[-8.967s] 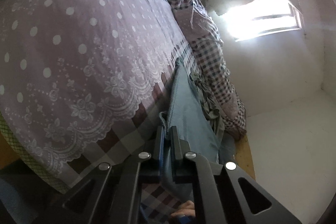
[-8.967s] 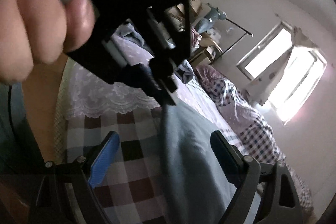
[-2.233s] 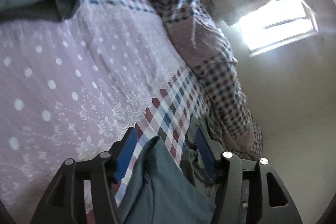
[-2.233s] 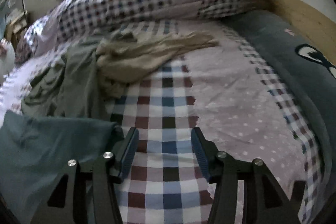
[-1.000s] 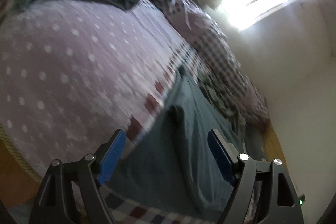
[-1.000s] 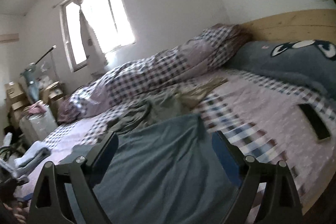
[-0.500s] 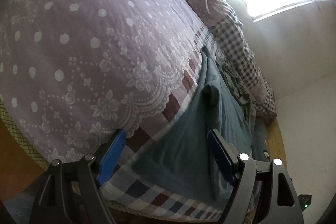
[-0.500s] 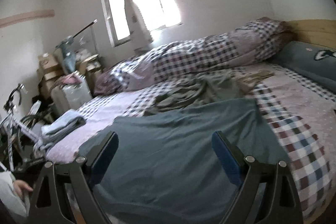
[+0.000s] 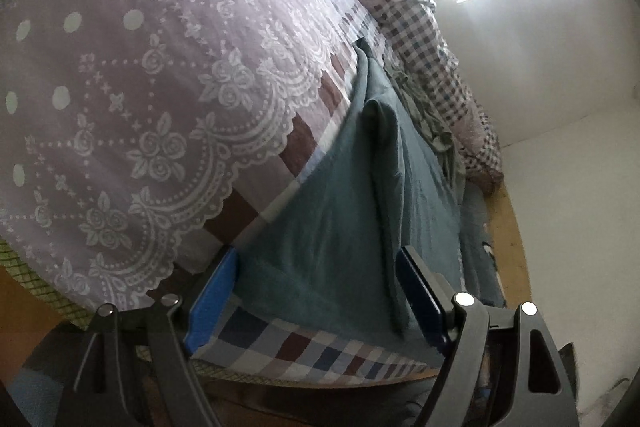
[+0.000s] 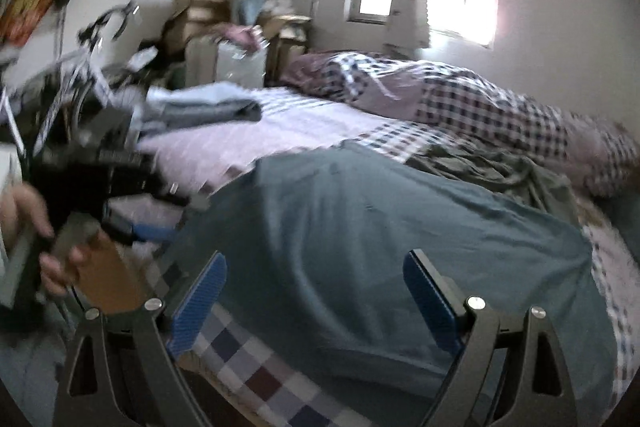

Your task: Fold clothes

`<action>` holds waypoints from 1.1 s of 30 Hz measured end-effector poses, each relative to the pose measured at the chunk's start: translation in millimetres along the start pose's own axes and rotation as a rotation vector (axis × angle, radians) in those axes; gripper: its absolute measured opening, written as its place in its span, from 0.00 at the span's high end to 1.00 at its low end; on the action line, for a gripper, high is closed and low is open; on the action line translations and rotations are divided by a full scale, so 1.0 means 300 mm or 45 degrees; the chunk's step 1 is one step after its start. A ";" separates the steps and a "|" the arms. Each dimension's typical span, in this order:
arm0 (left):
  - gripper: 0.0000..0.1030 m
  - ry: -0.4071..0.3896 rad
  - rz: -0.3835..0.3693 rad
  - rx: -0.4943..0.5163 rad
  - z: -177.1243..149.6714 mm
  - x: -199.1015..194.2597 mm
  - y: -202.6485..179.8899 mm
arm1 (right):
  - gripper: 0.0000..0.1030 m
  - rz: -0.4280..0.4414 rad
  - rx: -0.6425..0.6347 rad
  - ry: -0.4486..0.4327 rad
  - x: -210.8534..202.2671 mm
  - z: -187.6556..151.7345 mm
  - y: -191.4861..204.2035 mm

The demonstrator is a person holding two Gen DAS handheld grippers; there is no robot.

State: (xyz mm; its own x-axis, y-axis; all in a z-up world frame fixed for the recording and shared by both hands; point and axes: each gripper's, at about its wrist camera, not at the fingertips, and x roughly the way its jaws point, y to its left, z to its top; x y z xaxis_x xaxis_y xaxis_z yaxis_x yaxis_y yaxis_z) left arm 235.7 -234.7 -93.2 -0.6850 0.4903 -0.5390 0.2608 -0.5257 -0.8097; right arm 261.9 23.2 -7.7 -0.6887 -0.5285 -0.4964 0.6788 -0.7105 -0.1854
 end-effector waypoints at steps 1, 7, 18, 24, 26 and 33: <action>0.19 0.005 -0.015 -0.010 0.001 -0.005 0.005 | 0.10 0.002 -0.037 0.006 0.014 -0.007 0.027; 0.19 0.041 -0.076 -0.020 0.007 -0.030 0.041 | 0.10 0.046 -0.220 0.025 0.093 -0.035 0.171; 0.63 0.045 -0.057 -0.003 0.014 -0.055 0.043 | 0.10 0.139 -0.168 0.116 0.225 -0.057 0.208; 0.84 0.023 -0.045 -0.017 0.010 -0.069 0.033 | 0.10 0.139 -0.176 0.111 0.239 -0.063 0.208; 0.92 0.023 -0.047 -0.018 0.011 -0.072 0.037 | 0.10 0.141 -0.184 0.118 0.243 -0.067 0.214; 0.97 0.011 -0.082 -0.024 0.014 -0.090 0.029 | 0.10 0.139 -0.218 0.098 0.254 -0.067 0.247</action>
